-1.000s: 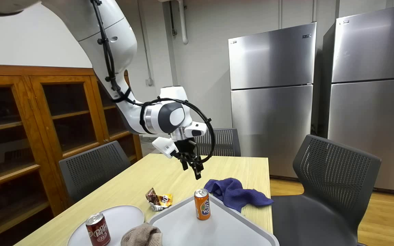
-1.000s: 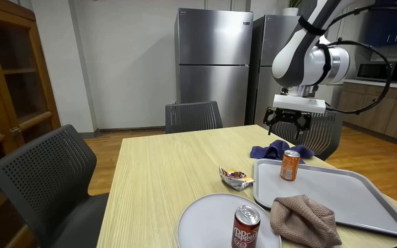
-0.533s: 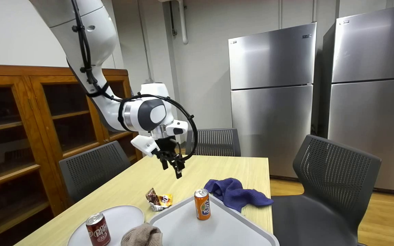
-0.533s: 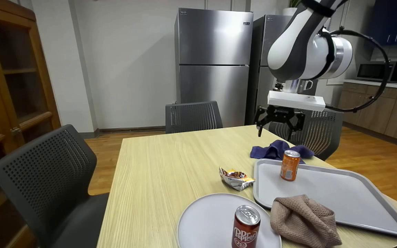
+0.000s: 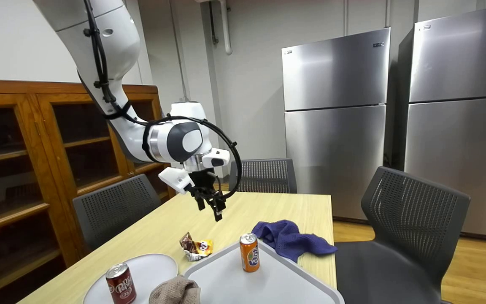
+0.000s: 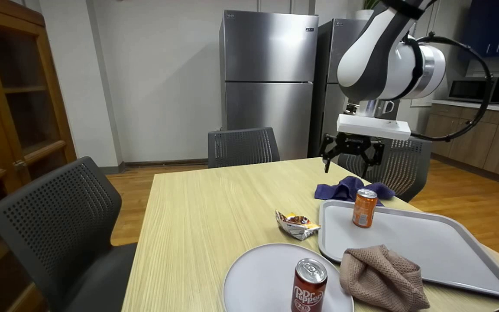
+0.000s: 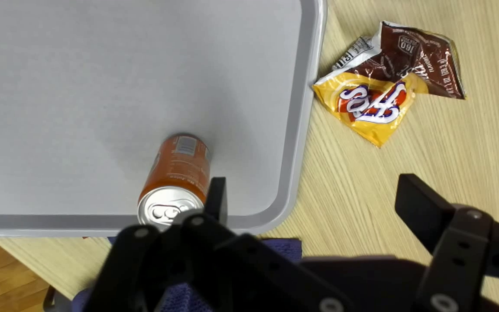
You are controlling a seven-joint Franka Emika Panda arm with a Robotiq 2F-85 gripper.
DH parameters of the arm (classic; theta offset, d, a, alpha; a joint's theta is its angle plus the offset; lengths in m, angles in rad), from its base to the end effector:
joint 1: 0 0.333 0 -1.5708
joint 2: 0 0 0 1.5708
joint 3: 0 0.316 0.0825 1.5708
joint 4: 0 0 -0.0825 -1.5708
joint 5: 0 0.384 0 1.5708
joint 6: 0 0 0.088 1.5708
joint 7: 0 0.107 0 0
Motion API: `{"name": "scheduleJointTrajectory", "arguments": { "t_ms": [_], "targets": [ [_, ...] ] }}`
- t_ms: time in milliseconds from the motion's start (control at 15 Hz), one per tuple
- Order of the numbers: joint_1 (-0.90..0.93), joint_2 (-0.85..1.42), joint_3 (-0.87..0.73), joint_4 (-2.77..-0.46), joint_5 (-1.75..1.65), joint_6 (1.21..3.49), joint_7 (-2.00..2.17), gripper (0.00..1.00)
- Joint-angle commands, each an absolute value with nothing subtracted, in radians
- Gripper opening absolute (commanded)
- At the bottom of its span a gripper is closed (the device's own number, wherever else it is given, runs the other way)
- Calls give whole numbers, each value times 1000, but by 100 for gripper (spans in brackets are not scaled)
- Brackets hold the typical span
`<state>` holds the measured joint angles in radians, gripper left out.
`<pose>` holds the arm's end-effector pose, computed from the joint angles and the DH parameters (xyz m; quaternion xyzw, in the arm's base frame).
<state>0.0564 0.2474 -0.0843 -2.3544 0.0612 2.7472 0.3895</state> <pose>0.5278 -0.0178 0.2395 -0.9701 0.2313 -0.0715 0.0167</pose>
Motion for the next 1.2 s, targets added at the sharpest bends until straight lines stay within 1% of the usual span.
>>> {"name": "scheduleJointTrajectory", "arguments": {
  "t_ms": [0, 533, 1133],
  "targets": [
    [54, 247, -83, -2353, 61, 2745, 388, 100],
    [62, 143, -49, -2418, 53, 2757, 323, 100],
    [82, -2, 69, -2532, 122, 2749, 171, 100]
  ]
}}
